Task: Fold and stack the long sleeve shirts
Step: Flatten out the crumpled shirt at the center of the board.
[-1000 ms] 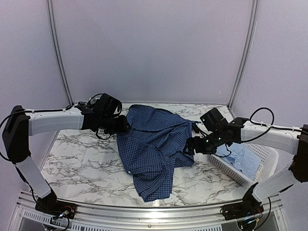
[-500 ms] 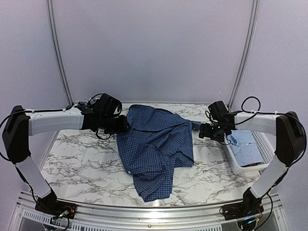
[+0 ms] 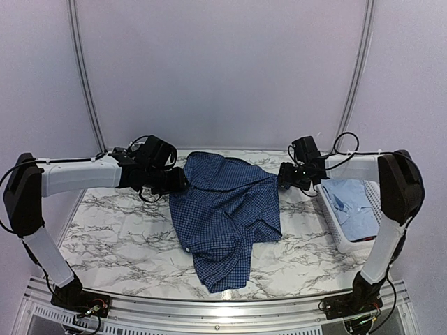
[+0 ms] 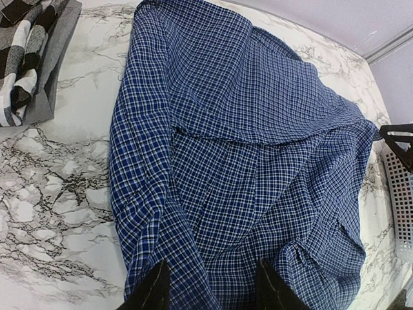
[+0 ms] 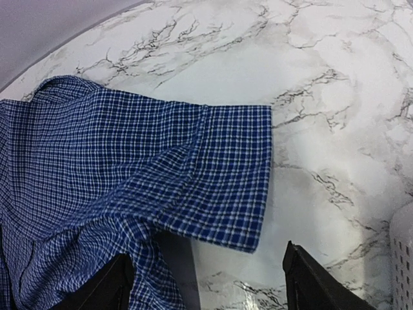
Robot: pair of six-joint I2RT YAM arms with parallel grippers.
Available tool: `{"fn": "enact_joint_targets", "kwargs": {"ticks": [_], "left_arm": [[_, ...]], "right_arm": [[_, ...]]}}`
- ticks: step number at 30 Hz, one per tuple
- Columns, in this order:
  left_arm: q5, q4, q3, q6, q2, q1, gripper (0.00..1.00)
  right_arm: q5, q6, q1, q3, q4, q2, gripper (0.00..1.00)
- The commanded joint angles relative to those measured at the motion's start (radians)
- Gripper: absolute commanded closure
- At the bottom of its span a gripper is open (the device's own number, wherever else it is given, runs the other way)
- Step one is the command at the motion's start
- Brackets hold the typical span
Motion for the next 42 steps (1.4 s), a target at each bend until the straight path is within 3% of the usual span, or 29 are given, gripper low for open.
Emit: {"fn": "enact_joint_targets", "kwargs": {"ticks": [1,8,16,33,42], "left_arm": [[0.004,0.003,0.017,0.02,-0.013,-0.002,0.54],[0.005,0.003,0.024,0.028,-0.018,-0.001,0.54],[0.006,0.003,0.025,0.033,-0.019,-0.002,0.54],[0.005,0.003,0.016,0.031,-0.025,-0.001,0.54],[-0.002,0.003,0.013,0.034,-0.036,-0.002,0.54]], "right_arm": [[0.008,0.05,-0.008,0.066,0.073,0.067,0.25],[0.021,0.097,-0.016,0.069,0.118,0.118,0.28],[0.039,0.122,-0.023,0.064,0.175,0.123,0.53],[0.013,0.13,-0.032,-0.037,0.293,0.034,0.3],[-0.058,0.197,-0.08,0.001,0.26,0.103,0.34]]}}
